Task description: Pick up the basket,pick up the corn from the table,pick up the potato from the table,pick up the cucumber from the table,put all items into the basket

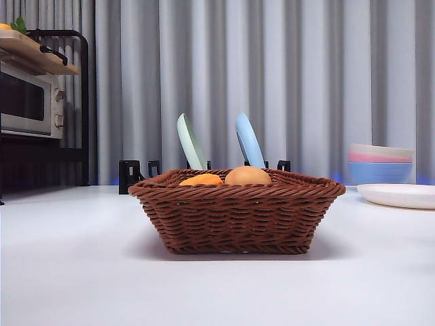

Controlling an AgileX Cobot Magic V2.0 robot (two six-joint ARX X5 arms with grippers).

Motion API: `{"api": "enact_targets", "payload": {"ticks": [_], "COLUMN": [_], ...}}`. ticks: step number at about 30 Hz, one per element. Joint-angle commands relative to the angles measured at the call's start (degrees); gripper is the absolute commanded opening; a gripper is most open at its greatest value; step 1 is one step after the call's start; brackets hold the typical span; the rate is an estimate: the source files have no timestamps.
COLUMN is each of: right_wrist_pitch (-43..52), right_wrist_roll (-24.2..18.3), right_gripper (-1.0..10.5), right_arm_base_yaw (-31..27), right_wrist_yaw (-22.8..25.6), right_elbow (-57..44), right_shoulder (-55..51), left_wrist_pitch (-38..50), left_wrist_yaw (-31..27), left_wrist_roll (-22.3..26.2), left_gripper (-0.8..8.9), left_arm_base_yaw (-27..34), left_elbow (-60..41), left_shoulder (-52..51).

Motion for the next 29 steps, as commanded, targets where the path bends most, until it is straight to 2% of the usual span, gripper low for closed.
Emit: {"api": "enact_targets", "payload": {"ticks": [1, 6, 7, 8, 10, 12, 14, 19, 21, 23, 29], "right_wrist_pitch": [0.15, 0.15, 0.24, 0.24, 0.24, 1.01, 3.32, 13.62, 16.31, 17.40, 17.57], "right_wrist_roll": [0.48, 0.42, -1.16, -4.66, -8.66, -11.15, -12.02, -11.89, -11.47, -10.91, -7.48], "right_gripper": [0.0, 0.0, 0.0, 0.0, 0.0, 0.0, 0.0, 0.0, 0.0, 0.0, 0.0], "right_arm_base_yaw": [0.11, 0.11, 0.11, 0.07, -0.04, -0.24, -1.68, -7.61, -9.66, -11.15, -13.20], "right_wrist_yaw": [0.17, 0.17, 0.33, 1.57, 6.95, 10.86, 10.45, 10.12, 8.00, 5.38, 4.20], "right_elbow": [-0.28, -0.28, -0.28, -0.31, -0.79, -2.16, -4.46, -14.47, -18.71, -22.27, -31.21], "right_shoulder": [-0.02, -0.04, -0.07, -0.35, -1.84, -3.80, -5.95, -11.98, -14.29, -16.52, -22.84], "left_wrist_pitch": [0.24, 0.24, 0.24, 0.24, 0.24, 0.24, 0.24, 0.24, 0.24, 0.24, 0.24], "left_wrist_yaw": [-0.11, -0.13, -0.13, -0.13, -0.11, -0.13, -0.13, -0.15, -0.11, -0.09, -0.11], "left_wrist_roll": [0.26, 0.26, 0.26, 0.26, 0.26, 0.28, 0.26, 0.26, 0.26, 0.26, 0.26], "left_gripper": [-0.04, -0.04, -0.04, -0.04, -0.04, -0.04, -0.04, -0.04, -0.04, -0.04, -0.04], "left_arm_base_yaw": [0.15, 0.15, 0.15, 0.15, 0.15, 0.15, 0.15, 0.15, 0.15, 0.15, 0.15], "left_elbow": [-0.90, -0.90, -0.90, -0.90, -0.90, -0.90, -0.90, -0.90, -0.90, -0.90, -0.90], "left_shoulder": [-0.15, -0.15, -0.15, -0.15, -0.15, -0.15, -0.15, -0.15, -0.15, -0.15, -0.15]}}
